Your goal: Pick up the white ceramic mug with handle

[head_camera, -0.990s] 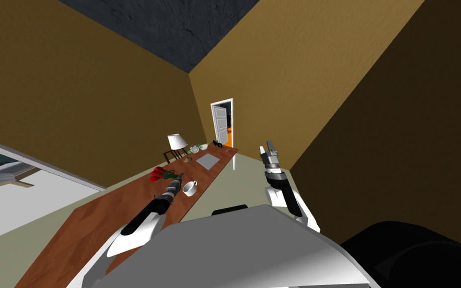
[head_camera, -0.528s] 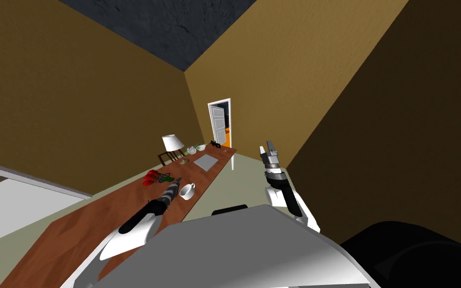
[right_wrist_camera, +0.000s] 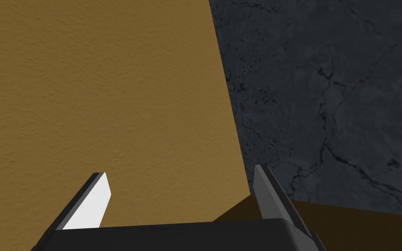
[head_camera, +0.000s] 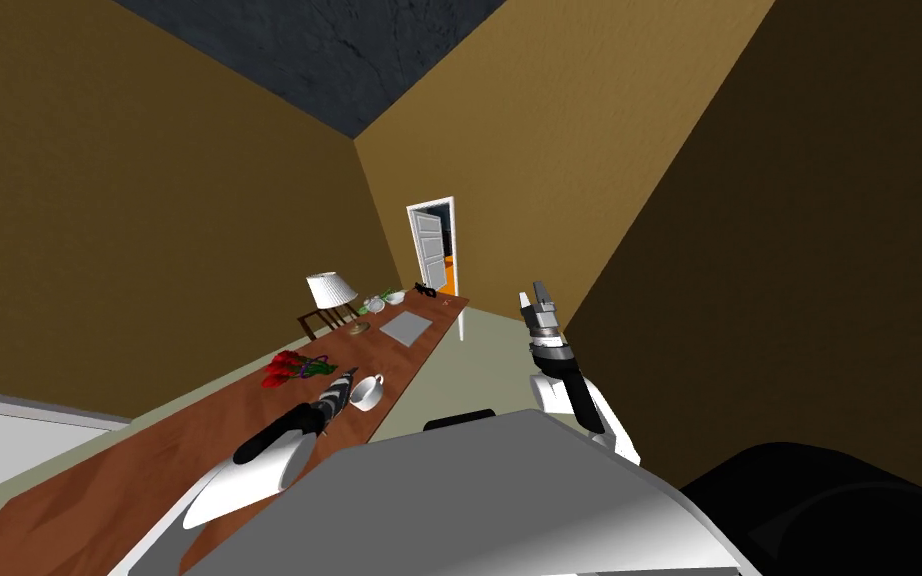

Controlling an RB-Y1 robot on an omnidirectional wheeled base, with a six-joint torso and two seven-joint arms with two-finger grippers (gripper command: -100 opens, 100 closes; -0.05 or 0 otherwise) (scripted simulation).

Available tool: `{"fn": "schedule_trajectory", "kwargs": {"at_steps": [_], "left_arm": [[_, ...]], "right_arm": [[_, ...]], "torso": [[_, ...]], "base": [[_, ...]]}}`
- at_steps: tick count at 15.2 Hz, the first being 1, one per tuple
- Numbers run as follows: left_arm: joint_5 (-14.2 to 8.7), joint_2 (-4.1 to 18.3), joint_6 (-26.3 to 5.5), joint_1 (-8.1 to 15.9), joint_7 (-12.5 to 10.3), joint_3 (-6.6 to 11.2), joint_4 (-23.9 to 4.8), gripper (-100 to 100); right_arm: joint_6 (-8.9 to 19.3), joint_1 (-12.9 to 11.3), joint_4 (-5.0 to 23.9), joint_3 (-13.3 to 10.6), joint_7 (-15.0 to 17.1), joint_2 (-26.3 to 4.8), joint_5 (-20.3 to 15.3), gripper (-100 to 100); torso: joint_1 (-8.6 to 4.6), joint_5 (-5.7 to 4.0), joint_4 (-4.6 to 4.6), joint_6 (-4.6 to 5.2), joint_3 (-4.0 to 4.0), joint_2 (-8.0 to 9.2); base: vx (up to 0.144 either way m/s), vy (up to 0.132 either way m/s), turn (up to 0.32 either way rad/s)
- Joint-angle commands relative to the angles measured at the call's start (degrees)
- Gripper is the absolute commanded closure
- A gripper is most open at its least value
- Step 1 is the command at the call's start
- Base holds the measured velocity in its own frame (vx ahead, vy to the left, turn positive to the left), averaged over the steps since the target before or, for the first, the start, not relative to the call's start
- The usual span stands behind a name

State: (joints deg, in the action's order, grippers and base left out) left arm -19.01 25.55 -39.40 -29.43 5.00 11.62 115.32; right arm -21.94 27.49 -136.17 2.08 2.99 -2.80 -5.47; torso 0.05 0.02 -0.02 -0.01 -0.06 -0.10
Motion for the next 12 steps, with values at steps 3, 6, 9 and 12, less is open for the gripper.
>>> {"fn": "schedule_trajectory", "kwargs": {"at_steps": [3,6,9,12], "left_arm": [[-1.50,0.53,-4.89,-0.68,-0.07,0.79,-0.55,-100],[-2.79,1.03,-8.52,-0.88,-0.17,1.47,-1.19,-100],[-4.05,1.49,-12.07,-1.07,-0.27,2.14,-1.82,-100],[-5.27,1.90,-15.53,-1.25,-0.37,2.78,-2.42,-100]], "right_arm": [[0.00,0.00,0.00,0.00,0.00,0.00,0.00,0],[0.00,0.00,0.00,0.00,0.00,0.00,0.00,0],[0.00,0.00,0.00,0.00,0.00,0.00,0.00,0],[0.00,0.00,0.00,0.00,0.00,0.00,0.00,0]], "torso": [[0.00,-0.01,0.00,0.02,0.00,-0.01],[-0.01,-0.01,0.00,0.02,0.00,-0.01],[-0.01,-0.01,0.00,0.02,0.00,-0.01],[0.00,-0.01,0.00,0.02,-0.01,-0.02]], "base": [[0.020,0.014,-0.105],[0.019,0.013,-0.102],[0.019,0.014,-0.105],[0.020,0.015,-0.106]]}}
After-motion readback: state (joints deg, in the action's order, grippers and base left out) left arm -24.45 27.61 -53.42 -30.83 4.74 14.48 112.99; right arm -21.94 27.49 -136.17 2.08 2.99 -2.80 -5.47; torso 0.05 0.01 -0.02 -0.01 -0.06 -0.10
